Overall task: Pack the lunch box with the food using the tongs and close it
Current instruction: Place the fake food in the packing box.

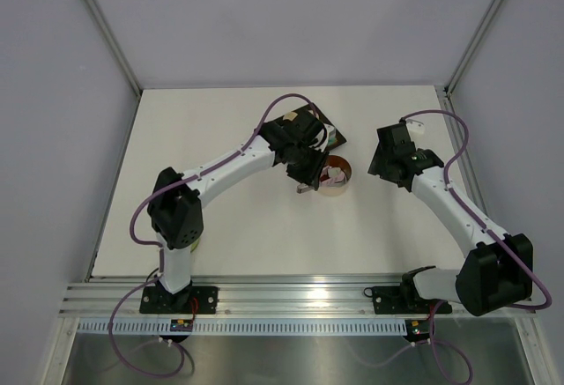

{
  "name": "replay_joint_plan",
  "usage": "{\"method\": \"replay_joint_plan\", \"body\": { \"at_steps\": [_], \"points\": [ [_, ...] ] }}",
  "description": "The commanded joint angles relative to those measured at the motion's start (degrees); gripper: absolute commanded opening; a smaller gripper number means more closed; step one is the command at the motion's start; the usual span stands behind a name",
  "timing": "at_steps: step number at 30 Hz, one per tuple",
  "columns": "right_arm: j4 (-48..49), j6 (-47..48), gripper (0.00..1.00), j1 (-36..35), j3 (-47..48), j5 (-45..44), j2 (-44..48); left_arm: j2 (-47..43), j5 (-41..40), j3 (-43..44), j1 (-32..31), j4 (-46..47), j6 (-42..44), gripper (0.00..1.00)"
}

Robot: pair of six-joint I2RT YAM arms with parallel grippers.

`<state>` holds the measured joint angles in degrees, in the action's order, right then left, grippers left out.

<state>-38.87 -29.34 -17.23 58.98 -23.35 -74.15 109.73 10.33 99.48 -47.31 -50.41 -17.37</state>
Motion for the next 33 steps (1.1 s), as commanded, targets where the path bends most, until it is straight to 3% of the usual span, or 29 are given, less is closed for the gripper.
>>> {"method": "replay_joint_plan", "body": {
  "at_steps": [1, 12, 22, 27, 33],
  "points": [
    [0.29, -0.36, 0.69, 0.36, -0.27, -1.26, 1.38, 0.3, 1.63, 1.86, -0.24, 2.69, 0.75, 0.34],
    [0.38, -0.63, 0.69, 0.36, -0.45, -0.9, 1.11, 0.57, 1.54, 3.0, -0.24, 2.34, 1.1, 0.42],
    [0.64, -0.63, 0.69, 0.45, -0.53, -0.55, 1.02, 0.31, 1.54, 3.53, -0.24, 2.34, 1.19, 0.41],
    [0.64, -0.54, 0.69, 0.36, -0.53, -0.38, 0.76, -0.48, 1.1, 3.79, -0.24, 3.13, 1.28, 0.38],
    [0.55, -0.63, 0.69, 0.36, -0.53, -0.46, 1.29, -2.33, 0.57, 3.35, -0.24, 6.46, 1.19, 0.27]
  ]
}}
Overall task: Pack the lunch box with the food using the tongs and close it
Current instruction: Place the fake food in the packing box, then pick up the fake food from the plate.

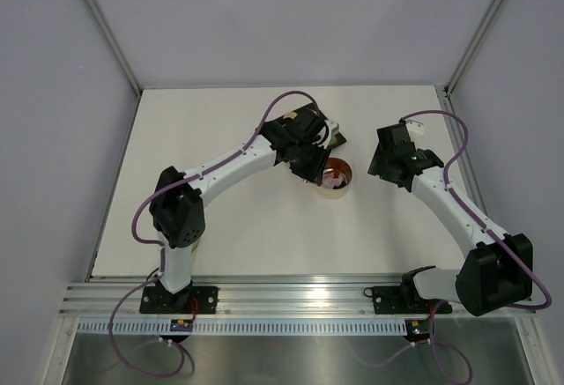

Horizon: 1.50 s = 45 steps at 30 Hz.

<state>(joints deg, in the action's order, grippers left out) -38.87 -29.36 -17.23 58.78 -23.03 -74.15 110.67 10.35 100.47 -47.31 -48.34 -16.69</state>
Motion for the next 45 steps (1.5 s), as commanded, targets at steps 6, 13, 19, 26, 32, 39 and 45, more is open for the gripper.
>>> {"method": "replay_joint_plan", "body": {
  "at_steps": [6, 13, 19, 26, 32, 39, 45],
  "points": [
    [0.38, -0.61, 0.69, 0.36, 0.01, -1.06, 1.38, -5.2, -1.82, 2.63, -0.24, 7.64, 0.69, 0.09],
    [0.38, -0.43, 0.69, 0.36, 0.1, -0.97, 1.29, -5.56, -6.56, 6.06, 0.37, 5.62, 2.54, 0.0],
    [0.55, 0.01, 0.69, 0.45, 0.45, -1.05, 1.11, -5.38, -7.98, 6.15, 4.14, 4.48, 1.75, 0.0],
    [0.73, 0.19, 0.69, 0.36, 0.72, -1.06, 0.5, -6.08, -5.78, 2.99, 10.3, 7.73, -0.19, 0.0],
    [0.99, 0.45, 0.69, 0.36, 1.42, -0.7, -0.82, -3.89, -5.43, 0.35, 14.08, 10.8, -0.89, 0.0],
    [1.61, 0.8, 0.69, 0.45, 1.77, -0.7, -2.31, 1.12, -1.91, -0.18, 17.78, 13.44, -1.86, 0.04],
    [2.13, 0.98, 0.69, 0.36, 1.86, -0.7, -3.63, 4.55, -1.82, -0.09, 18.39, 14.67, -1.68, 0.08]
  ]
}}
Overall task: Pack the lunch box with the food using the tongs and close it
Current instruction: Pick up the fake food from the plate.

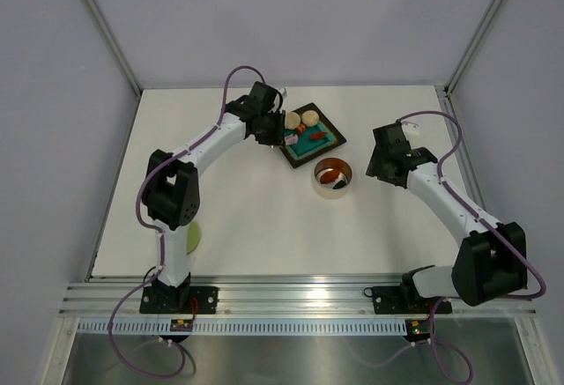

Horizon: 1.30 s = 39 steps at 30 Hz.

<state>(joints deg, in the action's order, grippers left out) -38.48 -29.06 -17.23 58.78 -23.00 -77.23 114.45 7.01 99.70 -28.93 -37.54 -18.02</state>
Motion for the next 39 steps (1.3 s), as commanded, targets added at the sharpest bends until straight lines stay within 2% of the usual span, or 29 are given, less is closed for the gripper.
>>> {"method": "replay_joint_plan", "body": {
  "at_steps": [1, 8, 13, 16, 28, 39],
  "points": [
    [1.74, 0.76, 0.69, 0.36, 1.95, -0.73, -0.73, 1.12, 1.26, 0.67, 0.1, 4.05, -0.35, 0.09],
    [2.09, 0.93, 0.69, 0.53, 2.56, -0.73, -1.87, 3.23, -2.08, 0.58, 0.01, 4.84, -0.17, 0.22],
    [2.09, 0.85, 0.69, 0.62, 2.48, -0.37, -2.4, 4.81, -4.63, 1.55, 0.1, 4.67, 0.0, 0.34],
    [2.18, 0.76, 0.69, 0.62, 2.48, -0.46, -2.31, 5.69, -4.72, 1.99, 0.01, 4.84, -0.17, 0.38],
    [2.0, 0.67, 0.69, 0.62, 2.56, -0.64, -2.66, 8.59, -1.38, 5.33, 0.01, 5.28, -1.05, 0.37],
    [2.09, 0.49, 0.69, 0.71, 2.39, -0.46, -2.75, 7.1, 1.61, 1.82, -1.39, 6.69, -0.96, 0.35]
  ]
}}
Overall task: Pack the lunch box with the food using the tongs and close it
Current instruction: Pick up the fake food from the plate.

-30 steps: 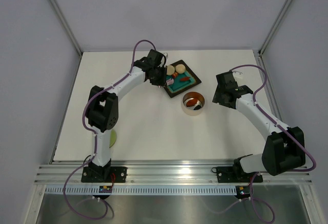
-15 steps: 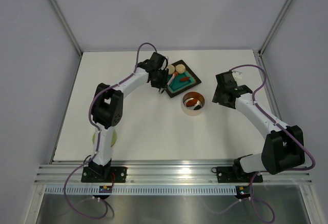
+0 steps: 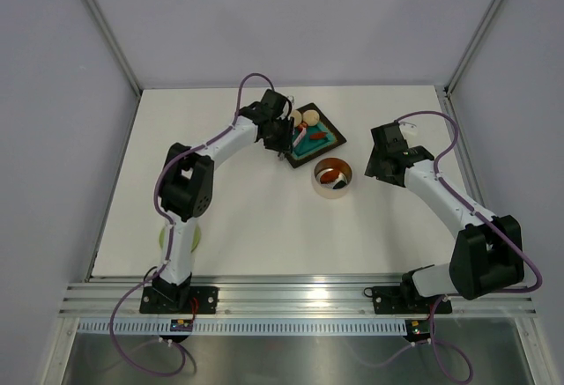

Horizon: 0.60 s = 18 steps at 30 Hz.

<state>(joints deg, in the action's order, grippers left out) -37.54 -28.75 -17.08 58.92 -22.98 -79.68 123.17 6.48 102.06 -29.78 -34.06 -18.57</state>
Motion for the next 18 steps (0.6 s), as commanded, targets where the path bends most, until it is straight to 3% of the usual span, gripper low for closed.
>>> {"method": "replay_joint_plan", "body": {
  "at_steps": [1, 18],
  "points": [
    [1.15, 0.19, 0.69, 0.47, 2.34, -0.48, -0.3, -2.06, 2.13, -0.72, -0.63, 3.21, -0.24, 0.35],
    [0.8, 0.28, 0.69, 0.56, 2.78, -0.13, 0.05, -3.55, 3.72, -1.68, -1.16, 3.74, 0.9, 0.32]
  ]
}}
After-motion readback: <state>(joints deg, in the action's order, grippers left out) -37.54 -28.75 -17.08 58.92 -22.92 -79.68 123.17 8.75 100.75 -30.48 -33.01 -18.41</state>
